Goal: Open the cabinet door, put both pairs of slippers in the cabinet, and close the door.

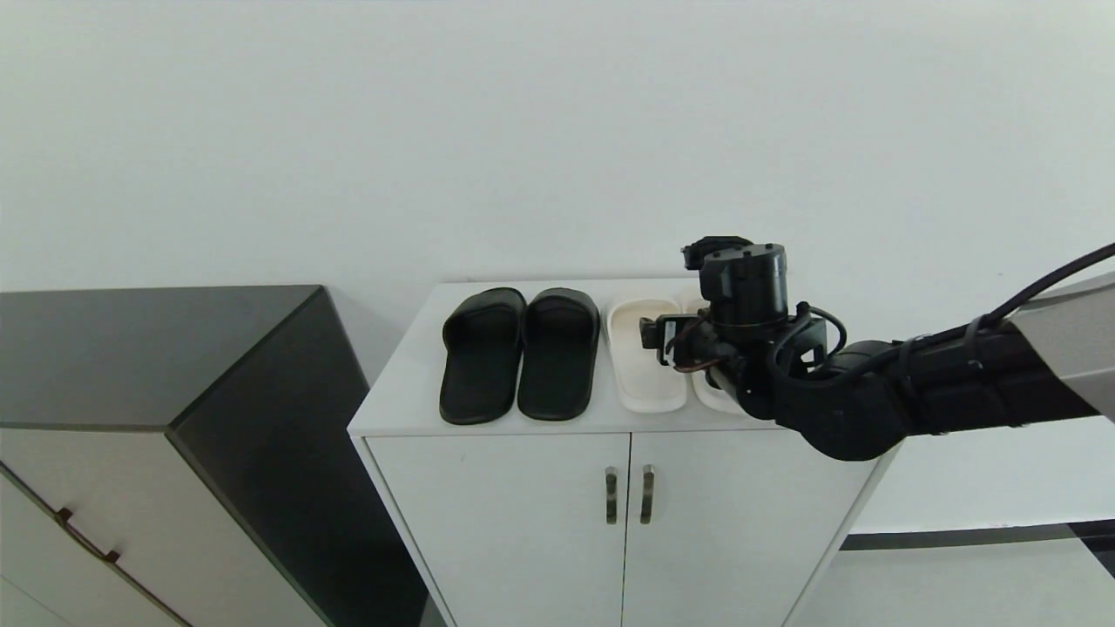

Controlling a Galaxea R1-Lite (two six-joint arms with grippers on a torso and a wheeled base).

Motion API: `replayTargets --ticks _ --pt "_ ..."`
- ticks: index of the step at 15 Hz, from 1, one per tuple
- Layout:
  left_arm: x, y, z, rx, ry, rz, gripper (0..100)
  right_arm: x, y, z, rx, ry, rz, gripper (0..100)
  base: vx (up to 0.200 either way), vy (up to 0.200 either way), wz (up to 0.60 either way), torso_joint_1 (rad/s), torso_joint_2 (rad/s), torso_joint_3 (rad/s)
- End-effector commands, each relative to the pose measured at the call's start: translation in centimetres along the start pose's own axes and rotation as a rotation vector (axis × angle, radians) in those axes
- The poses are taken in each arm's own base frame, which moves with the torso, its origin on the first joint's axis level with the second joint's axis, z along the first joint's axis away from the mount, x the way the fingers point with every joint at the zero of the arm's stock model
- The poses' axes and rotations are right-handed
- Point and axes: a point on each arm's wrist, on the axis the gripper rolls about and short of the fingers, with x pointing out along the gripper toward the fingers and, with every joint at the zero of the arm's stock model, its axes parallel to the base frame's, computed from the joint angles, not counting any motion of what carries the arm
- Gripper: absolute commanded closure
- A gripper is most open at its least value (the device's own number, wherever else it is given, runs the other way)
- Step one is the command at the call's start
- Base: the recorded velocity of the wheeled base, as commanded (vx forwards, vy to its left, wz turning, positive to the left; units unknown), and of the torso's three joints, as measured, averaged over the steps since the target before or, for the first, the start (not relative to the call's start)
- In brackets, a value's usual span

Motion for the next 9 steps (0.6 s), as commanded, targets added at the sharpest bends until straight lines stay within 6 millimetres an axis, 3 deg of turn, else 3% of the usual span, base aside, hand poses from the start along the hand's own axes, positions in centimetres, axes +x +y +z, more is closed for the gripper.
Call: replayTargets --ticks 1,7,8,9 --pt "0.0 0.0 0.0 -0.001 0.0 0.0 100 2.1 0.2 -1.1 -0.007 0.01 -0.028 0 0.0 0.0 0.0 0.0 0.0 0.0" --pt "0.0 0.0 0.0 -0.001 0.0 0.0 100 4.7 0.4 -1.0 -0.013 -0.024 -0.044 0 0.0 0.0 0.0 0.0 0.0 0.0" --pt "0.0 0.0 0.0 -0.001 0.0 0.0 100 5.0 0.5 -0.7 -0.01 -0.033 -0.045 100 0.0 0.0 0.0 0.0 0.0 0.0" --pt "0.0 0.0 0.0 -0.001 0.0 0.0 100 5.3 0.4 -0.7 -0.016 -0.037 -0.049 100 0.0 0.0 0.0 0.0 0.0 0.0"
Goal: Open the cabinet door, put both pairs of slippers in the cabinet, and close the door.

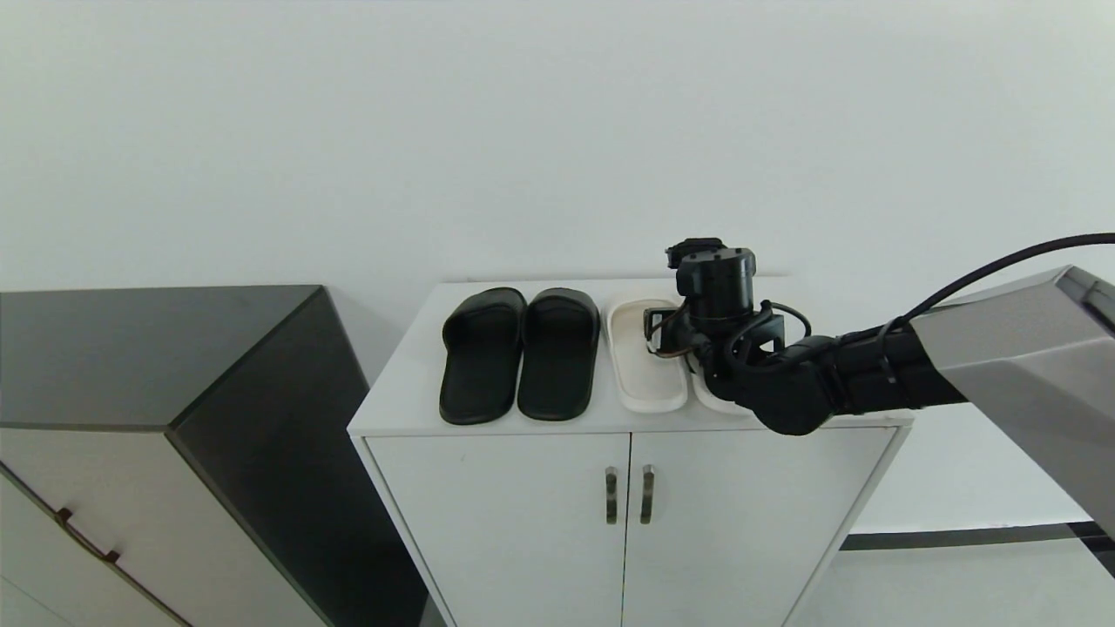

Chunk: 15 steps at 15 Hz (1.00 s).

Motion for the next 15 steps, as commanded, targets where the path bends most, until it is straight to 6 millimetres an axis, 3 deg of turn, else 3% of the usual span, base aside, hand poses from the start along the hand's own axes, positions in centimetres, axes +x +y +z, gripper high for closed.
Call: replayTargets --ticks 1,5,9,11,14,15 --pt "0.0 0.0 0.0 0.0 0.0 0.0 100 0.8 0.1 -0.3 -0.003 -0.003 -0.008 100 0.0 0.0 0.0 0.0 0.0 0.0" --pt "0.0 0.0 0.0 -0.002 0.0 0.001 100 0.6 0.0 0.1 0.002 -0.012 -0.01 100 0.0 0.0 0.0 0.0 0.0 0.0" --pt "0.0 0.0 0.0 -0.006 0.0 0.0 100 -2.9 -0.2 2.7 0.005 -0.045 0.022 100 0.0 0.0 0.0 0.0 0.0 0.0" --pt "0.0 0.0 0.0 -0.006 0.0 0.0 100 -7.5 -0.8 3.6 -0.014 -0.033 0.065 100 0.0 0.0 0.0 0.0 0.0 0.0" --pt "0.0 0.0 0.0 -0.005 0.0 0.0 100 -12.4 -1.9 3.2 -0.041 -0.001 0.127 100 0.0 0.0 0.0 0.0 0.0 0.0" --pt "0.0 0.0 0.0 -0.003 0.0 -0.002 100 -15.3 -2.8 2.6 -0.075 0.026 0.207 100 0.0 0.0 0.0 0.0 0.0 0.0"
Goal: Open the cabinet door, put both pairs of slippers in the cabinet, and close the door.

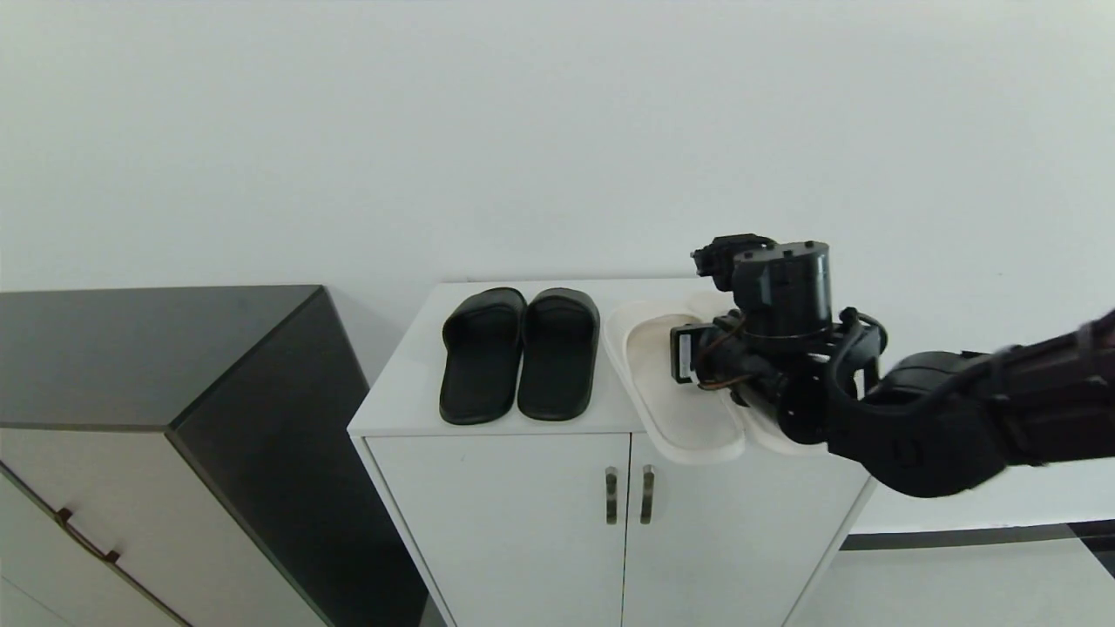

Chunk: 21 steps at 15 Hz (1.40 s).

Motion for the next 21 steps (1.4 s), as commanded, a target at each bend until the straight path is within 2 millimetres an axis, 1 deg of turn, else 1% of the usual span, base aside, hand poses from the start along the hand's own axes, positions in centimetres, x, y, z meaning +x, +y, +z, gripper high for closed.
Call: replayTargets --ticks 1,2,3,4,6,7,9,10,18,21 --pt "0.0 0.0 0.0 0.001 0.0 0.0 100 -8.0 -2.1 0.4 -0.053 -0.007 0.2 100 0.0 0.0 0.0 0.0 0.0 0.0" --pt "0.0 0.0 0.0 0.001 0.0 0.0 100 -9.9 -3.2 -0.2 -0.088 0.003 0.304 100 0.0 0.0 0.0 0.0 0.0 0.0" --pt "0.0 0.0 0.0 0.001 0.0 0.0 100 -11.4 -3.9 -0.3 -0.089 0.002 0.385 100 0.0 0.0 0.0 0.0 0.0 0.0" --pt "0.0 0.0 0.0 0.001 0.0 0.0 100 -12.6 -4.6 -0.7 -0.088 0.003 0.43 100 0.0 0.0 0.0 0.0 0.0 0.0" --pt "0.0 0.0 0.0 -0.001 0.0 0.0 100 -13.9 -5.2 -1.5 -0.094 0.018 0.494 100 0.0 0.0 0.0 0.0 0.0 0.0" --pt "0.0 0.0 0.0 -0.001 0.0 -0.002 100 -14.4 -5.3 -2.3 -0.101 0.042 0.53 100 0.0 0.0 0.0 0.0 0.0 0.0" --pt "0.0 0.0 0.0 -0.005 0.0 -0.004 100 -14.3 -5.2 -3.0 -0.108 0.068 0.568 100 0.0 0.0 0.0 0.0 0.0 0.0" --pt "0.0 0.0 0.0 -0.005 0.0 -0.004 100 -14.1 -5.1 -3.5 -0.115 0.09 0.578 100 -0.2 0.0 0.0 -0.002 0.01 0.002" --pt "0.0 0.0 0.0 -0.008 0.0 -0.004 100 -14.1 -5.1 -3.7 -0.111 0.096 0.588 100 -0.2 0.0 0.0 0.0 0.0 0.002" --pt "0.0 0.0 0.0 -0.008 0.0 -0.004 100 -14.1 -5.1 -4.0 -0.113 0.102 0.589 100 0.0 0.0 0.0 0.0 0.0 0.0"
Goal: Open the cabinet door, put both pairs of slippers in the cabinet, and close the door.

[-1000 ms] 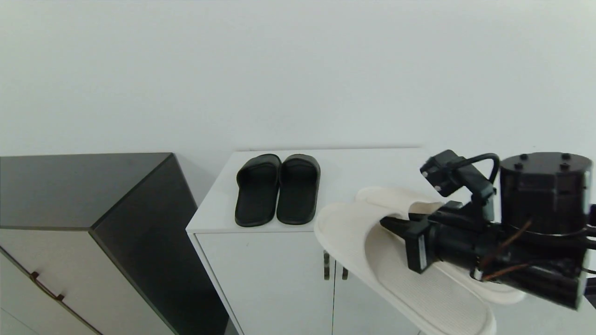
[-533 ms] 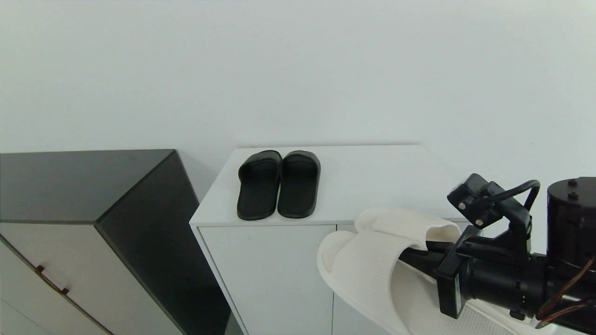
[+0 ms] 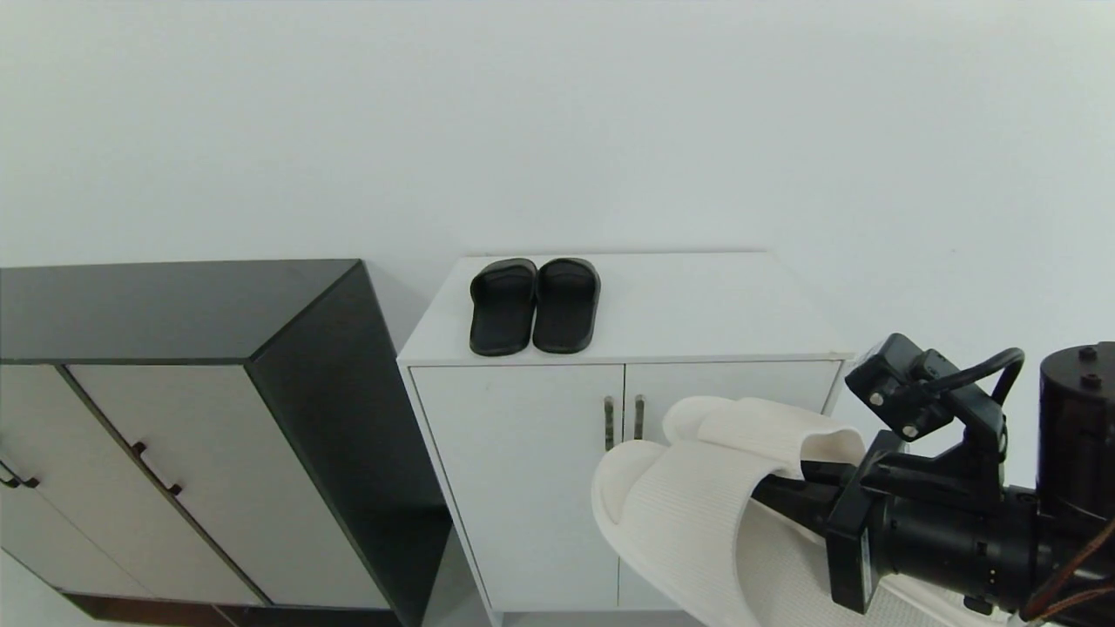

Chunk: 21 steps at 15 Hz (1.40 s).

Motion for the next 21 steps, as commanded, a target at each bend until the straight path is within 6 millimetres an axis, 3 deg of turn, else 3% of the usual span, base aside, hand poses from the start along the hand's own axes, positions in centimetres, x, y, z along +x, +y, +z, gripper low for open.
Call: replayTargets --ticks 1,11,19,20,21 --pt "0.0 0.0 0.0 -0.001 0.0 0.001 100 0.04 -0.01 -0.07 0.0 0.002 -0.001 100 0.0 0.0 0.0 0.0 0.0 0.0" --pt "0.0 0.0 0.0 -0.001 0.0 0.001 100 0.07 -0.02 -0.22 -0.003 0.006 -0.001 100 0.0 0.0 0.0 0.0 0.0 0.0" --pt "0.0 0.0 0.0 0.004 0.0 -0.001 100 0.07 -0.05 -0.28 -0.003 0.009 -0.003 100 0.0 0.0 0.0 -0.19 0.47 0.268" --pt "0.0 0.0 0.0 0.005 0.0 -0.001 0 0.15 -0.05 -0.23 -0.004 0.007 -0.003 100 0.0 0.0 0.0 -0.198 0.52 0.325" --pt "0.0 0.0 0.0 0.007 0.0 -0.001 0 0.19 -0.05 -0.25 -0.006 0.008 -0.004 100 0.0 0.0 0.0 -0.188 0.51 0.305"
